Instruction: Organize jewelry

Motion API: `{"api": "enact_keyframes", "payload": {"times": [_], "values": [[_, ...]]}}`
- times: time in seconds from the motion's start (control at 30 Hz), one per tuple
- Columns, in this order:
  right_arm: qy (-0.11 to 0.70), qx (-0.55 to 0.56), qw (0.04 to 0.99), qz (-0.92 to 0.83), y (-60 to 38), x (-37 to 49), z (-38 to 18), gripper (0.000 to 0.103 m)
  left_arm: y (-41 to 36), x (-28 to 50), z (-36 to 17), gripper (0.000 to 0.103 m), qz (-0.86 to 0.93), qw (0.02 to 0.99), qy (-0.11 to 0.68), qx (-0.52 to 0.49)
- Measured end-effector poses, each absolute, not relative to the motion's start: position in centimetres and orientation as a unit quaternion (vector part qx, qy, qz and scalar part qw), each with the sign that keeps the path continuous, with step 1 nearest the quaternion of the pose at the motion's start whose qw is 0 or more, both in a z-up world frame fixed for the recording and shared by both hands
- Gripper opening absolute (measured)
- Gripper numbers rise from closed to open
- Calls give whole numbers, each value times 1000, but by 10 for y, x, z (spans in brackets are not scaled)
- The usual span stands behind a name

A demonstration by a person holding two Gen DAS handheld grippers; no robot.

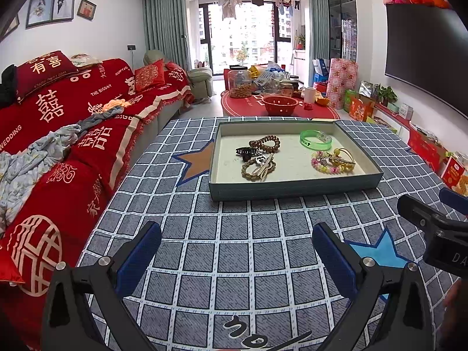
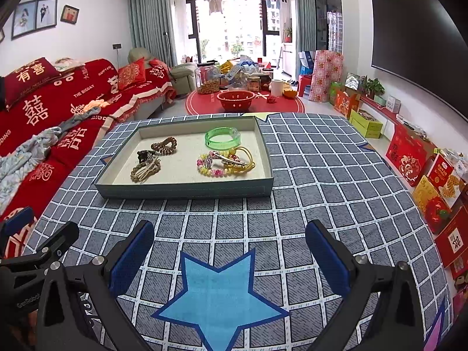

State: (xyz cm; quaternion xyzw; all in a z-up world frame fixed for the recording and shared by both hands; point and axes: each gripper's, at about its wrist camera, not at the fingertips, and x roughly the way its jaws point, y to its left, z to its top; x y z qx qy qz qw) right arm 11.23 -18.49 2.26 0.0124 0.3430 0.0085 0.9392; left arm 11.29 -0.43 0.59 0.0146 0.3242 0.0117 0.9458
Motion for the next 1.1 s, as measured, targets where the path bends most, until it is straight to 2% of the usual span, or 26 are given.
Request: {"api": "enact_keyframes", "payload": {"times": [1.1], "values": [[337,10,941,10,-182,123,35,103,-4,125,19,103,14,945,328,12]]}}
